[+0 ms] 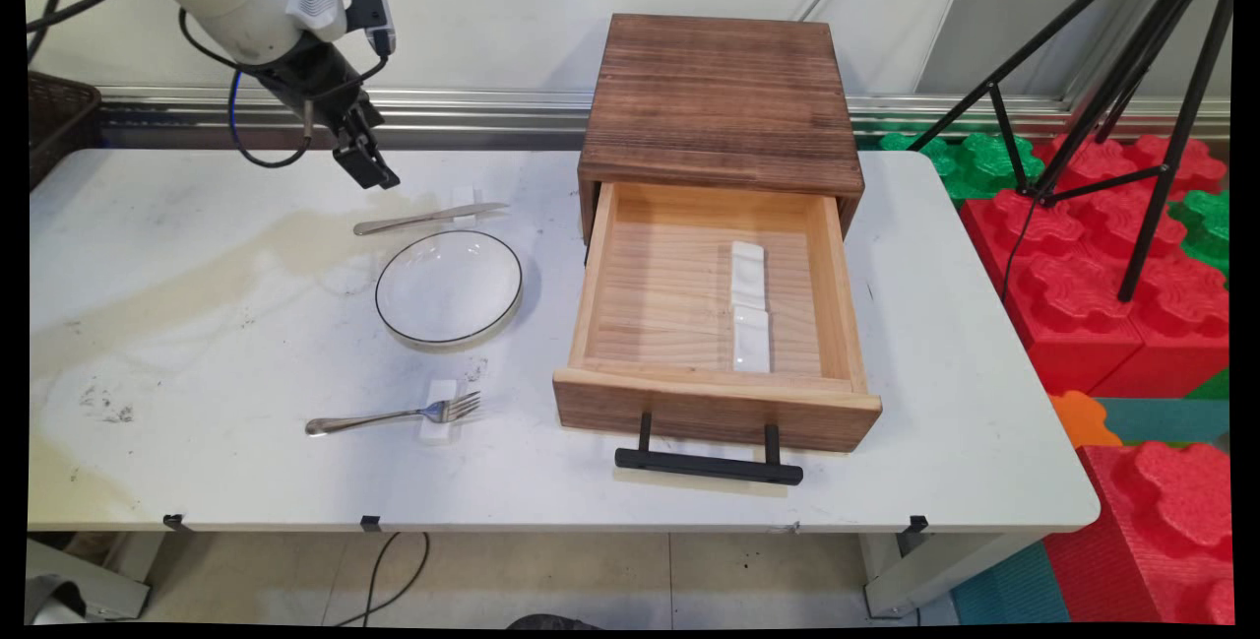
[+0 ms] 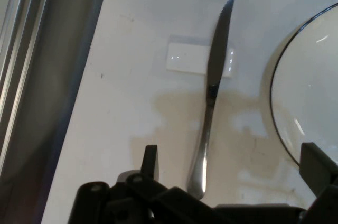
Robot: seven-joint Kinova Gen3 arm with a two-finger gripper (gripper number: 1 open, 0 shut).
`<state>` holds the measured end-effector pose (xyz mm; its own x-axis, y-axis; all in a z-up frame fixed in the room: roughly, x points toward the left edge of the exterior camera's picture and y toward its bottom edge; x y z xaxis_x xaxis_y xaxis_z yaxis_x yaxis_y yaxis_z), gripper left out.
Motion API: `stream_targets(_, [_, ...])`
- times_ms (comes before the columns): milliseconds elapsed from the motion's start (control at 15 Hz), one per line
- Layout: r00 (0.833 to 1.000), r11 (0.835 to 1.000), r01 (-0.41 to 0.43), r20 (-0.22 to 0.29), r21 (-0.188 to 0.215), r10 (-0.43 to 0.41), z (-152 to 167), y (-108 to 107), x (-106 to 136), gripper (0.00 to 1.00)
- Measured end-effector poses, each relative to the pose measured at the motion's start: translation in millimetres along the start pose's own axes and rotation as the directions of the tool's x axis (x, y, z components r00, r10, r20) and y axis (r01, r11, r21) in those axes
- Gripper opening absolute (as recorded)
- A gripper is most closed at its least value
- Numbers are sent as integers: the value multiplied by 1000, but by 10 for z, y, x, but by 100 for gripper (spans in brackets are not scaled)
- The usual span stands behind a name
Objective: Pick up the knife from the left of the white plate
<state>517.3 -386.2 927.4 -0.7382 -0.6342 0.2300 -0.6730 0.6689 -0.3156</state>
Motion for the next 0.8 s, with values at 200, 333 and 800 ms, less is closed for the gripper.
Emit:
stream_targets(200, [1000, 1000, -10, 15, -10, 10, 111, -108, 35, 100])
stream_targets(333, [1000, 1000, -19, 24, -20, 19, 185, -173, 52, 100])
stream_targets(800, [995, 995, -68, 66, -69, 72, 554, -450, 132, 100])
